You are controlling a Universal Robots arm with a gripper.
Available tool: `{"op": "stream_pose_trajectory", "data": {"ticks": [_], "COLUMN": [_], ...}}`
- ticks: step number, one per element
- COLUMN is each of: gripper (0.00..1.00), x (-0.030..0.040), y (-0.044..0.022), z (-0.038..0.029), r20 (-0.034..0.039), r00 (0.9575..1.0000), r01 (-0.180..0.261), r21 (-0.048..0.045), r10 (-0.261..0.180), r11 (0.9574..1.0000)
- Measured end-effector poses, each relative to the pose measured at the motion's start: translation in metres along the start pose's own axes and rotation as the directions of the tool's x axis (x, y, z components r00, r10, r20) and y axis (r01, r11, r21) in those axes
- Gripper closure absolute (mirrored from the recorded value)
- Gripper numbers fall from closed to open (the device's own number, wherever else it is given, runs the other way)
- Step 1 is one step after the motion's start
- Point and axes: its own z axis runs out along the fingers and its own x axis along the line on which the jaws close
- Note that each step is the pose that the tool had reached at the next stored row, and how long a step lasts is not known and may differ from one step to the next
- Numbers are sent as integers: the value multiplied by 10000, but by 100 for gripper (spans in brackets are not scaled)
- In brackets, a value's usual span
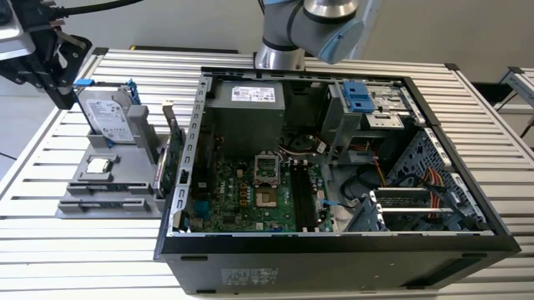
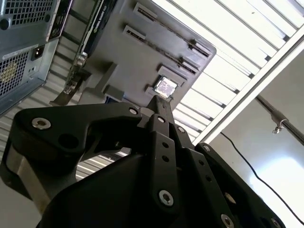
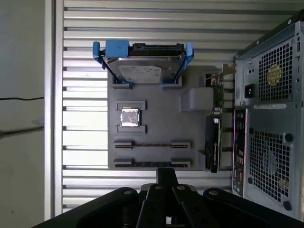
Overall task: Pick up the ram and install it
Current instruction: 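Reach for the ram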
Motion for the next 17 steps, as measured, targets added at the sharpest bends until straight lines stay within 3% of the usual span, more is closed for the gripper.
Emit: {"op": "stream_pose_trajectory", "data": {"ticks": [17], "gripper": [100], "x": [4], "y": [-124], "z": [1], "r20": [6], "r00": [9999], "r01": [-114], "r21": [3], "r10": [114], "r11": [9999]}}
